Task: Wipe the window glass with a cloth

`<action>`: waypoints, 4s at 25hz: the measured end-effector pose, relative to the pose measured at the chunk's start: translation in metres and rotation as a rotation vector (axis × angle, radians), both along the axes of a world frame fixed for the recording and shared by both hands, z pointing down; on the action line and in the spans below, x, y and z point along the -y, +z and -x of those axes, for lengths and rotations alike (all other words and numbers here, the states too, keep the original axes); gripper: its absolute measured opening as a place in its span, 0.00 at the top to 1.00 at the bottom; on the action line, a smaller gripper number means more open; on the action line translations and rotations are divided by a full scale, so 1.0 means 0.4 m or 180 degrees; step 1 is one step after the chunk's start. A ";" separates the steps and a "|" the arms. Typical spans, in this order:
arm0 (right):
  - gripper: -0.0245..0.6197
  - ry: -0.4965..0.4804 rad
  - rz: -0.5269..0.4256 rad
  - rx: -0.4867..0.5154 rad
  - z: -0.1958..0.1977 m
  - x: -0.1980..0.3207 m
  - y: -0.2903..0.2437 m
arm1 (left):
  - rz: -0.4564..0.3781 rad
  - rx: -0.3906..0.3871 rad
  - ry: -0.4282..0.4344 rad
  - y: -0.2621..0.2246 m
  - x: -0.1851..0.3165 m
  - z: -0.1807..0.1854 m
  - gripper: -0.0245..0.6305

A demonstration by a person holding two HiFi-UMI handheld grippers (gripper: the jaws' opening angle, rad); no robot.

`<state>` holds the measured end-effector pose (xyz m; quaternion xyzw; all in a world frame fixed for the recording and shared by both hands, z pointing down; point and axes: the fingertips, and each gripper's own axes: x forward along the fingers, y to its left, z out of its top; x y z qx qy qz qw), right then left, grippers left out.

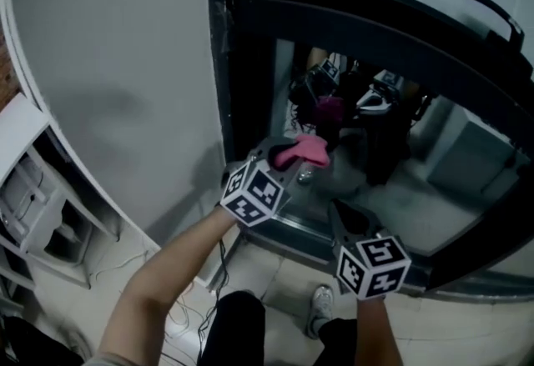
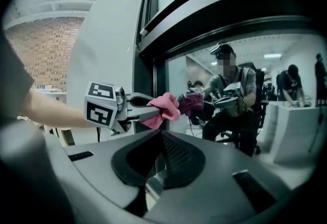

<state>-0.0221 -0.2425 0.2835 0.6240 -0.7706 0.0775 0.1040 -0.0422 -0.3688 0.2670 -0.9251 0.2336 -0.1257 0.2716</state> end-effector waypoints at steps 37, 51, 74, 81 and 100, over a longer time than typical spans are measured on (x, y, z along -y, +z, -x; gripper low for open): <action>0.96 0.0020 -0.0069 -0.0233 -0.009 0.035 -0.068 | -0.0680 -0.0971 -0.0525 -0.485 0.125 -0.007 0.88; 0.96 0.0025 0.0004 -0.0202 -0.005 0.033 -0.027 | -0.0569 -0.0781 -0.0472 -0.360 0.115 -0.020 0.88; 0.96 0.0023 0.0176 -0.0120 -0.017 0.053 0.061 | -0.0043 -0.0504 -0.0451 -0.055 0.112 -0.044 0.88; 0.96 0.0002 0.0269 -0.0083 -0.037 0.082 0.079 | 0.0097 -0.0515 -0.0459 -0.014 0.127 -0.062 0.88; 0.96 0.0063 0.0569 0.0007 -0.064 0.055 0.255 | 0.0405 -0.0039 -0.0460 0.305 0.100 -0.052 0.88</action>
